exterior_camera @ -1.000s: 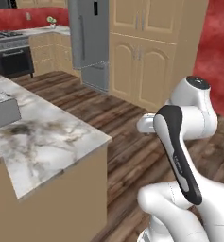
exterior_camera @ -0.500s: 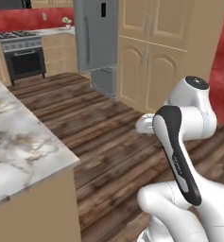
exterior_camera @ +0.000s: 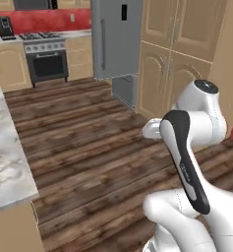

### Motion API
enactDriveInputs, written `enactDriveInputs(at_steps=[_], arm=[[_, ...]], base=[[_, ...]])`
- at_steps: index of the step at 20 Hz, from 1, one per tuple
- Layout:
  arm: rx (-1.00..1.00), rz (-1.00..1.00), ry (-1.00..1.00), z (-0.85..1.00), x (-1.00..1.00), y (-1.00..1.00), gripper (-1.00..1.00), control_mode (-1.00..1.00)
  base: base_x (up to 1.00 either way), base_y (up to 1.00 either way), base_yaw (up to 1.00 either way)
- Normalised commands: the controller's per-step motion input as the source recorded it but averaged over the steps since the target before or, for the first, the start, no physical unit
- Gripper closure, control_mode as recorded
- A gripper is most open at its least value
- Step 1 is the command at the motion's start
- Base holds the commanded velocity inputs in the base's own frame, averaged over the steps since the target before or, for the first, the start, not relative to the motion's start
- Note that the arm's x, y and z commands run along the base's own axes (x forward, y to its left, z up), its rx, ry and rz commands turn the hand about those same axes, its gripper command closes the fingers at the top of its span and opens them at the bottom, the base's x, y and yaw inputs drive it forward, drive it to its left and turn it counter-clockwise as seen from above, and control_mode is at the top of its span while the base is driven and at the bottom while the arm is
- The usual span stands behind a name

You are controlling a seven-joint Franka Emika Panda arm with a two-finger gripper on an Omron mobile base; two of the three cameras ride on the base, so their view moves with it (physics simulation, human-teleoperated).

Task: Pick up the tangerine and peach from the fridge and place one fruit on each plate on the dining counter.

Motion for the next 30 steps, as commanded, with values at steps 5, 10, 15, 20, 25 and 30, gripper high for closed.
enactDriveInputs(at_steps=[5, 10, 15, 20, 25, 30], arm=[[0.0, 0.0, 0.0, 0.0, 0.0, 0.0, -1.0, 1.0], [0.0, 0.0, 0.0, 0.0, 0.0, 0.0, -1.0, 1.0], [0.0, 0.0, 0.0, 0.0, 0.0, 0.0, -1.0, 1.0], [0.0, 0.0, 0.0, 0.0, 0.0, 0.0, -1.0, 1.0], [0.0, 0.0, 0.0, 0.0, 0.0, 0.0, -1.0, 1.0], [0.0, 0.0, 0.0, 0.0, 0.0, 0.0, -1.0, 1.0]], base=[[1.0, -0.57, 0.33], [1.0, -0.09, 0.09], [1.0, 0.3, 0.0], [1.0, 0.3, -0.09], [1.0, 0.36, -0.26], [1.0, 0.47, -0.35]])
